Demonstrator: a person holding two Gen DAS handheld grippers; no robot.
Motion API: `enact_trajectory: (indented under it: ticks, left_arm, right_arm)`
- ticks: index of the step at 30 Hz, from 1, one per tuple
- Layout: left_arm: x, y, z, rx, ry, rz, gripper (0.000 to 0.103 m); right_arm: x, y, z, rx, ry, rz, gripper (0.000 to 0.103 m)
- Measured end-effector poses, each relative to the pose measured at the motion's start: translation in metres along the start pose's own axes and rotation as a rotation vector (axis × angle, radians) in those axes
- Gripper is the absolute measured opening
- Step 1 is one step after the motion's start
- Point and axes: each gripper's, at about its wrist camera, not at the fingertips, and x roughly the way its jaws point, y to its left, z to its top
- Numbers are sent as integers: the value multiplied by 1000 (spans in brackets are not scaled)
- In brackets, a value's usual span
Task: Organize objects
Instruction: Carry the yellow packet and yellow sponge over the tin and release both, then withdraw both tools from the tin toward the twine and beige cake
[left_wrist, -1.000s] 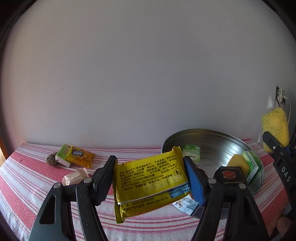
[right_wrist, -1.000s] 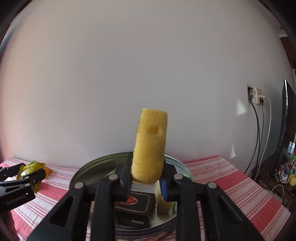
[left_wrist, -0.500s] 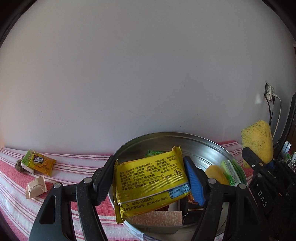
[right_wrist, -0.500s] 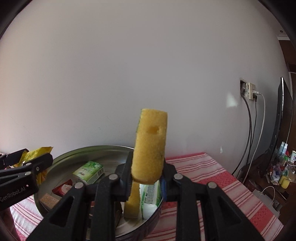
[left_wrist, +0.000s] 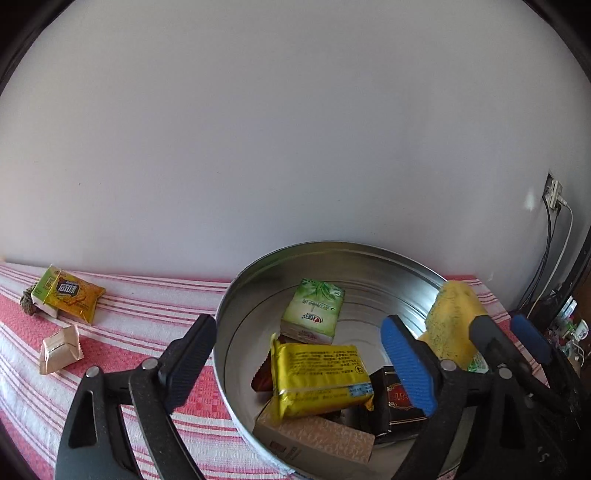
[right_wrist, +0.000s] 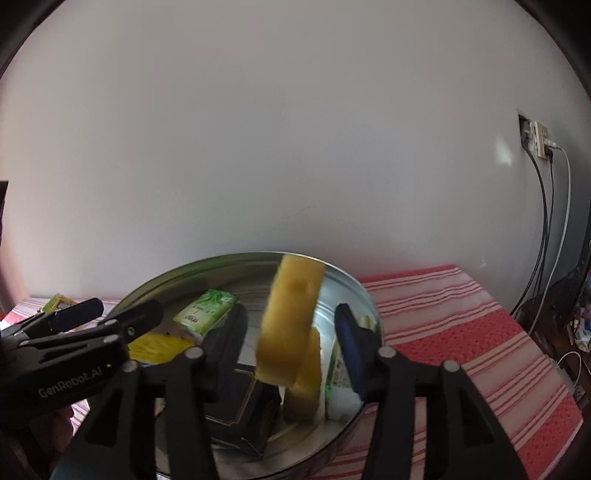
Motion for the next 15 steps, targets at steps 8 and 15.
enact_trajectory:
  ticks: [8, 15]
  left_arm:
    - [-26, 20, -12, 83, -54, 153, 99]
    - [-47, 55, -32, 130, -125, 244, 99]
  right_arm:
    - [-19, -15, 5, 102, -103, 7, 97]
    - [-23, -16, 3, 141, -131, -21, 98]
